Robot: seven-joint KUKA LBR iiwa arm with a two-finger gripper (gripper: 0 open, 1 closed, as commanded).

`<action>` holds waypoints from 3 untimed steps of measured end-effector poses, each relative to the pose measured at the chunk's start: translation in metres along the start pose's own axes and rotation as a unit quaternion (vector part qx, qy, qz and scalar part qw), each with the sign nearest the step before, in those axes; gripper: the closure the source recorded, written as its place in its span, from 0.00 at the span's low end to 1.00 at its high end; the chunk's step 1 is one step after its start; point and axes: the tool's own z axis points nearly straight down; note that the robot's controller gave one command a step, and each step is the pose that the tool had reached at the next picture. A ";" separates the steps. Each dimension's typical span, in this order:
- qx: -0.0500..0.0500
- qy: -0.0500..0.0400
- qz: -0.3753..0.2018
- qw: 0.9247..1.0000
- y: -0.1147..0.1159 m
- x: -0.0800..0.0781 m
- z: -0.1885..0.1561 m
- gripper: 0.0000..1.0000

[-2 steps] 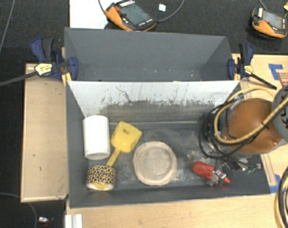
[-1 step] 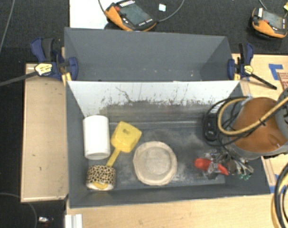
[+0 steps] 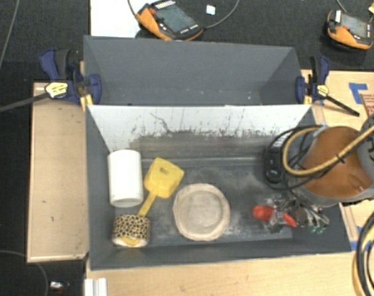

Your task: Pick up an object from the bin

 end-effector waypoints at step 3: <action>0.000 0.001 0.000 1.000 0.000 0.000 -0.088 1.00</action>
Offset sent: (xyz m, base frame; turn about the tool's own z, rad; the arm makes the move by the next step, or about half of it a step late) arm -0.0008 0.0001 0.1007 -0.0006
